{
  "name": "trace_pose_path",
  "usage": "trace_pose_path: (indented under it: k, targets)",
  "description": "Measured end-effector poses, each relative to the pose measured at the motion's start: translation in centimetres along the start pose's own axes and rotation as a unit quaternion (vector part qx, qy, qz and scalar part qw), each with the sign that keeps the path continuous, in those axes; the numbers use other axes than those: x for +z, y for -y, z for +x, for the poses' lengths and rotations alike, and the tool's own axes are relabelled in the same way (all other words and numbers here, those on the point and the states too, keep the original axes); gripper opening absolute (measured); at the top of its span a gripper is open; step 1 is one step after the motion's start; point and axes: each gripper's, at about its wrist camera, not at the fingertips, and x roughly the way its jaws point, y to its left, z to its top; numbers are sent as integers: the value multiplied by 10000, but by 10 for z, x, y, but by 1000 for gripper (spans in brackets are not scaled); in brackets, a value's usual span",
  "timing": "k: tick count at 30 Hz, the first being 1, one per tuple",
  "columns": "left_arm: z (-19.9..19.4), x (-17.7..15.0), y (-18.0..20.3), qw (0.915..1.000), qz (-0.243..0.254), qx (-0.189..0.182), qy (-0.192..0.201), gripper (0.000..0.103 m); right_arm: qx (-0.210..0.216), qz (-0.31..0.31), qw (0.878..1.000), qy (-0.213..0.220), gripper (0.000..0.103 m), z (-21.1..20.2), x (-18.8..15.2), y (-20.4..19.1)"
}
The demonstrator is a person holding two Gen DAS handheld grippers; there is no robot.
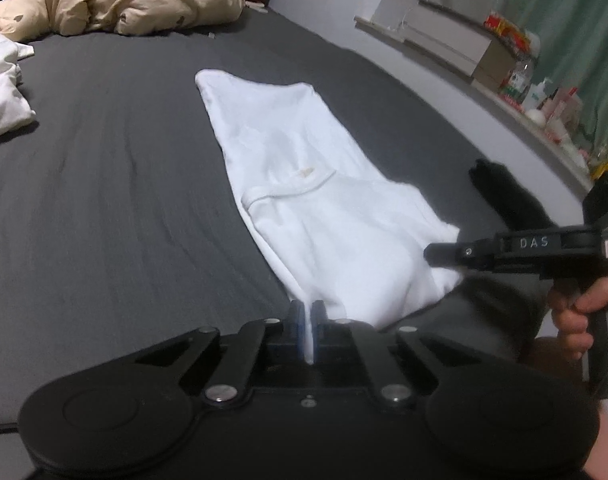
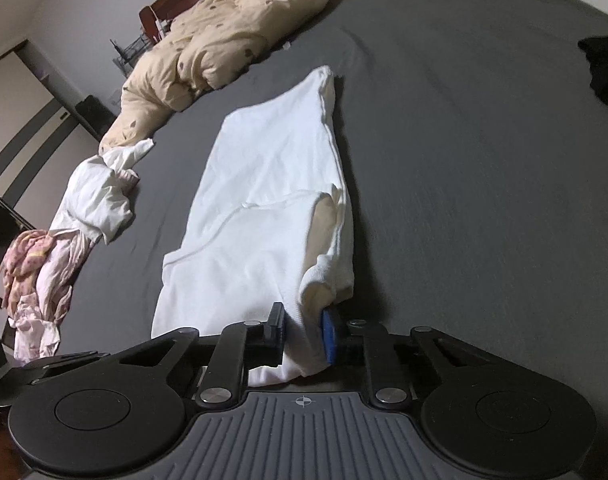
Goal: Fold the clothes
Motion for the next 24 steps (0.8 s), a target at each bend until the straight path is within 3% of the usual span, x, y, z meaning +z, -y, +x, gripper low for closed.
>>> trace_pose_path:
  k: [8,12,16,20,24]
  targets:
    - [-51,-7,5,9990,276,-349,18,4,19,-74,9995,-304,17,-31,-15,-18]
    - [-48,-32,5,9981,517,-2,-321,4,-92,-96,9995,-289,18,-38,-27,-19]
    - [-42,-40,-4,9981,369,94,-477,8,-204,-118,9993,-274,34,-44,-39,-21]
    - [-51,-30,-9,9988,370,153,-289,27,-326,-160,9991,-240,71,-51,-51,-23]
    - [-51,-17,-8,9989,441,158,-78,31,-549,-632,9965,82,71,-69,-50,-33]
